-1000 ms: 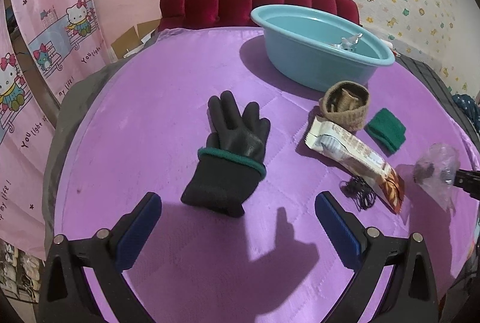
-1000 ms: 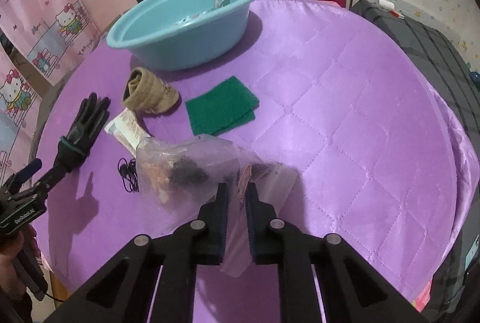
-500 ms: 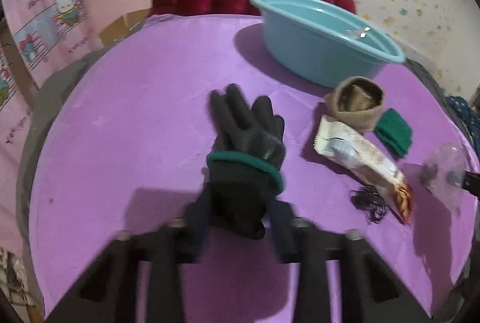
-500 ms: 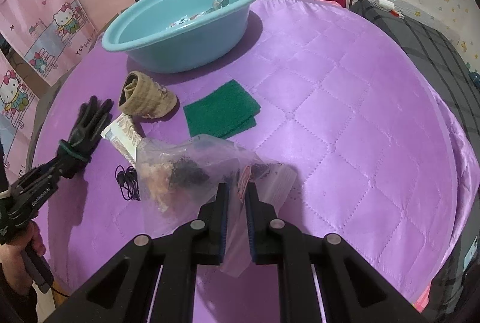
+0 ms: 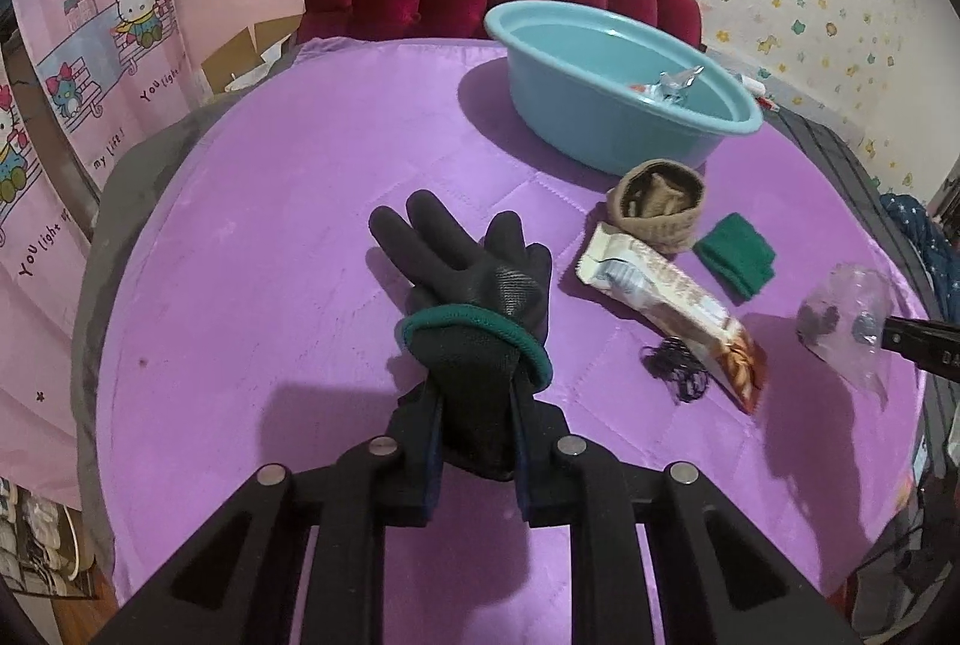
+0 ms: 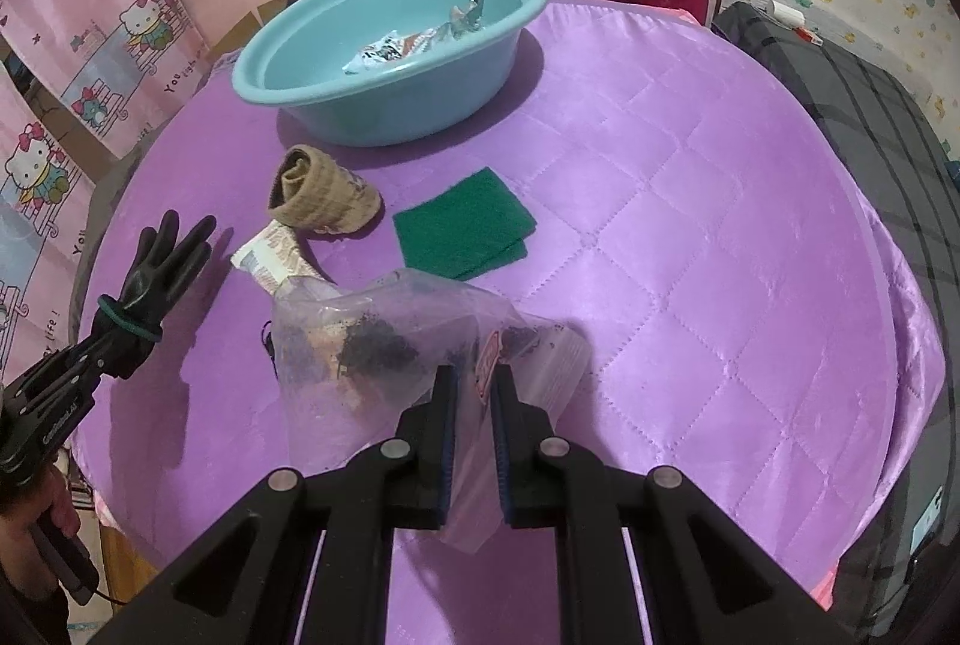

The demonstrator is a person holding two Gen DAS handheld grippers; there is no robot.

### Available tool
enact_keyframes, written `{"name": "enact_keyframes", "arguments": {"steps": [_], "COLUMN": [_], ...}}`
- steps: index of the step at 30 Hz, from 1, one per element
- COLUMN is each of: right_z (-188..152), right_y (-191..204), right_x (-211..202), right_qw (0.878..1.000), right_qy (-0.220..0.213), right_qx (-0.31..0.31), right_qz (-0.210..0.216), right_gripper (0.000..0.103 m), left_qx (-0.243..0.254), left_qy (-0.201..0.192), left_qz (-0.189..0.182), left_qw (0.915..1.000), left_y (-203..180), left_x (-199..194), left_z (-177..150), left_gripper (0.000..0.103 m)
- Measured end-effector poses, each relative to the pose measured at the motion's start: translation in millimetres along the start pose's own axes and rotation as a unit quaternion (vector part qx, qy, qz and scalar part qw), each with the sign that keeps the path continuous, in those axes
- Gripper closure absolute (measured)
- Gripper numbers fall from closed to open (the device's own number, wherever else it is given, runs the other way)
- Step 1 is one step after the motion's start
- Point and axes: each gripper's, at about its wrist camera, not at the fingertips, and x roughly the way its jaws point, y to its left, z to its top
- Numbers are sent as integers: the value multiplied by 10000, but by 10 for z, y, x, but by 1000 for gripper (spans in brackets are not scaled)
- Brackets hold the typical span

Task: Organize soft objects
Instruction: 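Carry the black glove and plastic bag with both tools over the basin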

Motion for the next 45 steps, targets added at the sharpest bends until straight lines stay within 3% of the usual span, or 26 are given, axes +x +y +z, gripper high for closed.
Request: {"name": "enact_keyframes", "arguments": {"steps": [12, 27, 45], "right_z": [143, 633, 1420], "right_y": [32, 104, 152], "right_x": [-158, -404, -438], "right_qw": [9999, 9996, 9991], "right_qy": [-3, -49, -239], "right_qx": [-163, -280, -269], "right_qz": [-22, 91, 225], "right_gripper": [93, 93, 92], "left_qx": [121, 199, 455], "left_qy": [-258, -638, -767], "left_qz": [-119, -345, -460], "left_qw": [9995, 9972, 9950], "left_y": [-193, -413, -698], "left_x": [-354, -661, -480], "left_z": [158, 644, 1303], "left_gripper": [83, 83, 83]}}
